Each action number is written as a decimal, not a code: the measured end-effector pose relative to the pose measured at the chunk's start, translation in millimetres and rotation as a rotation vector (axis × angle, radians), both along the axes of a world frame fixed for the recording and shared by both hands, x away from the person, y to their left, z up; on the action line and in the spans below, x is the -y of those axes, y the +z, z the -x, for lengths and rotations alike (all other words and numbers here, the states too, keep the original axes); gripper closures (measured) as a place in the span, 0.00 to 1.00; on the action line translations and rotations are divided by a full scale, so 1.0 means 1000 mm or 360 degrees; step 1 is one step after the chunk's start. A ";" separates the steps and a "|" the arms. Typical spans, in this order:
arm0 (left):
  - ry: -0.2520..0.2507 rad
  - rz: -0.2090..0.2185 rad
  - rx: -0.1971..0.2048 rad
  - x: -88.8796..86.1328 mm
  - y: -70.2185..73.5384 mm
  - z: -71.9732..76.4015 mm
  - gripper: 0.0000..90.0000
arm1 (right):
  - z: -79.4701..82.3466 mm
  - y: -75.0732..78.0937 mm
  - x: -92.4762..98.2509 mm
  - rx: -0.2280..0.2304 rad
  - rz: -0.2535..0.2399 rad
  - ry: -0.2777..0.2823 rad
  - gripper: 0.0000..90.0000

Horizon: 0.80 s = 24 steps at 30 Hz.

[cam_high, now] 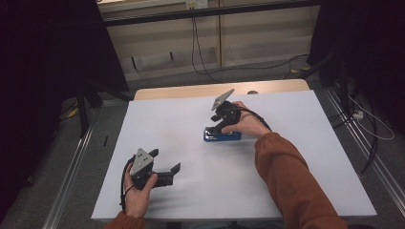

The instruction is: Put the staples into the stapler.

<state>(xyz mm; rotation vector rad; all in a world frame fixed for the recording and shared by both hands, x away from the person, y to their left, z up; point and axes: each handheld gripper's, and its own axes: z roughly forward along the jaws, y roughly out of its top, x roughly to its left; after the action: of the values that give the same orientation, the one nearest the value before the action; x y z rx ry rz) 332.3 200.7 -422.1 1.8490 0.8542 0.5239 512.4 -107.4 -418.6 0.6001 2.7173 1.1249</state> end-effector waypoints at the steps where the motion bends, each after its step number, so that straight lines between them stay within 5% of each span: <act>1: 0.0000 0.0000 0.0000 0.000 0.000 0.000 0.04 | 0.000 0.000 0.002 -0.0003 -0.0004 -0.0023 0.41; 24: 0.0008 -0.0001 -0.0011 0.000 -0.001 0.000 0.04 | 0.020 0.001 0.041 0.0043 -0.0160 -0.0366 0.11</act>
<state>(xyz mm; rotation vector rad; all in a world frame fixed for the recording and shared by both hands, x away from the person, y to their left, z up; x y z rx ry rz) 332.8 200.5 -423.2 1.8507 0.8637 0.5209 492.6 -148.1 -417.5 0.8789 2.5019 1.2044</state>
